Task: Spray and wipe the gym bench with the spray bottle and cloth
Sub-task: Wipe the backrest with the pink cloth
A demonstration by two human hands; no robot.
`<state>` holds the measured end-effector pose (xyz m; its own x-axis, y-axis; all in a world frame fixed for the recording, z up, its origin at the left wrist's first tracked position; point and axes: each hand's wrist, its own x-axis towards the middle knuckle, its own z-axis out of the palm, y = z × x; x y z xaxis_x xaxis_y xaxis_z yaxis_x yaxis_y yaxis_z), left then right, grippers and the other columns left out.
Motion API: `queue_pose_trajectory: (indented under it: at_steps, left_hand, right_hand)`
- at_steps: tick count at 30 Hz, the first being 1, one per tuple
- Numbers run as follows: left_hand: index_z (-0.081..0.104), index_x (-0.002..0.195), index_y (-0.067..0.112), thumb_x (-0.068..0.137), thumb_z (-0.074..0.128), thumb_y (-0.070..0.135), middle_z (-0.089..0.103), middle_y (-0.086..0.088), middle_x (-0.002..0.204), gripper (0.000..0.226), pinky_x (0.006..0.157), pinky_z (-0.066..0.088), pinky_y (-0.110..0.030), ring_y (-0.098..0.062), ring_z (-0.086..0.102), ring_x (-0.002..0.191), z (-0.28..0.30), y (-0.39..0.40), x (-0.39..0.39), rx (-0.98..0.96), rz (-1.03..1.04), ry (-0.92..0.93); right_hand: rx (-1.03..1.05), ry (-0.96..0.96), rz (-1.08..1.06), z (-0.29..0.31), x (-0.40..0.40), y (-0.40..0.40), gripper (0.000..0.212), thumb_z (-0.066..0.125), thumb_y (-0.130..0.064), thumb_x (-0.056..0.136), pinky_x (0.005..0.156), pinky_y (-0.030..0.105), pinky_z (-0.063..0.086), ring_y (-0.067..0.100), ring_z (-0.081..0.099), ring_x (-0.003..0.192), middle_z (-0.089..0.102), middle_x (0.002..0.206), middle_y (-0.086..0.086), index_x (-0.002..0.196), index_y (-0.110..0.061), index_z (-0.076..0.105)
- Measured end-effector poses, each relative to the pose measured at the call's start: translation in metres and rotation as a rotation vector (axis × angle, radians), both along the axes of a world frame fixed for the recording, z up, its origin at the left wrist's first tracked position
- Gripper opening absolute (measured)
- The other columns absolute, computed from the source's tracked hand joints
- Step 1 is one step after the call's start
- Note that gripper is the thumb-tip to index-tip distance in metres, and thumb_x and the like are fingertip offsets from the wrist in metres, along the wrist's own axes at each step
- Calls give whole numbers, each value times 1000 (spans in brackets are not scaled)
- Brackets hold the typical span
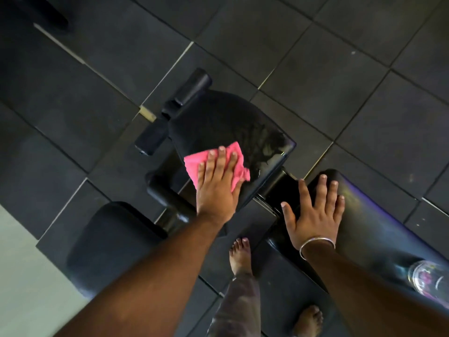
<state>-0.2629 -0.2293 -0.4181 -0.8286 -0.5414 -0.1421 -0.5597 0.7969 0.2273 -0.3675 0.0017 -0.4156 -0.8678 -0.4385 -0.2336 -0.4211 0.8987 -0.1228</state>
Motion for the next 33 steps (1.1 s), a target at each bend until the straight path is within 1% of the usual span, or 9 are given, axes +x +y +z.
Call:
queue_pose_trajectory:
  at_steps: [3,8,10,16,19,23,27,30,33]
  left_hand:
    - [19,172,21,110,38,44,10,-6,180,69,132,16,-59,-30,7,167,5,-28,16,-2,-47,-38]
    - [8,173,25,113,29,49,-3,-9,181,68,133,4,-59,-34,-6,166,26,-111,-76,121,460,-52]
    - [13,173,25,113,23,50,-2,-9,181,66,132,0,-58,-33,-8,166,32,-126,-111,118,485,-62]
    - [11,173,20,110,28,46,1,-5,181,70,134,2,-48,-26,1,167,22,-39,-45,-51,-245,-114]
    - [16,173,23,105,38,45,9,-3,181,74,133,14,-53,-26,12,166,21,-57,6,-84,-401,-127]
    - [13,173,25,107,42,39,6,-15,180,73,127,12,-67,-37,11,165,25,-108,-30,-75,17,-179]
    - [23,171,22,108,21,50,8,-11,180,69,130,6,-64,-33,1,167,32,-127,-138,-1,328,-158]
    - [46,159,18,103,27,42,28,-10,176,65,128,19,-56,-31,18,164,35,-76,-181,-73,5,-142]
    - [22,171,19,109,27,41,13,-5,180,66,133,12,-51,-25,11,166,29,-18,-129,-92,-469,-147]
  right_hand:
    - [7,-6,-1,1,0,-1,74,32,-69,100,130,58,1,32,-9,163,2,177,12,164,-31,29]
    - [-2,13,0,-2,2,-2,74,32,-67,101,130,58,1,32,-10,163,1,177,11,165,-31,28]
    - [-3,7,-3,-3,1,-1,74,33,-67,101,130,58,1,32,-10,163,2,177,12,165,-30,27]
    - [-8,35,0,-7,1,1,77,32,-66,100,130,58,2,33,-9,163,2,177,12,166,-28,24]
    - [-9,58,3,-13,0,4,77,31,-67,101,130,57,0,32,-9,163,0,177,11,167,-28,21]
    - [-34,95,-1,-19,1,5,79,35,-67,99,130,56,-1,33,-7,164,3,177,11,167,-27,22]
    - [-43,98,9,-22,0,5,79,35,-67,100,130,55,-3,33,-6,164,4,177,12,167,-27,22]
    - [-59,96,9,-24,2,7,79,33,-67,100,130,56,0,33,-7,164,3,177,12,167,-27,21]
    - [-75,87,5,-24,0,8,79,35,-65,100,130,57,1,33,-6,164,3,177,12,167,-25,21]
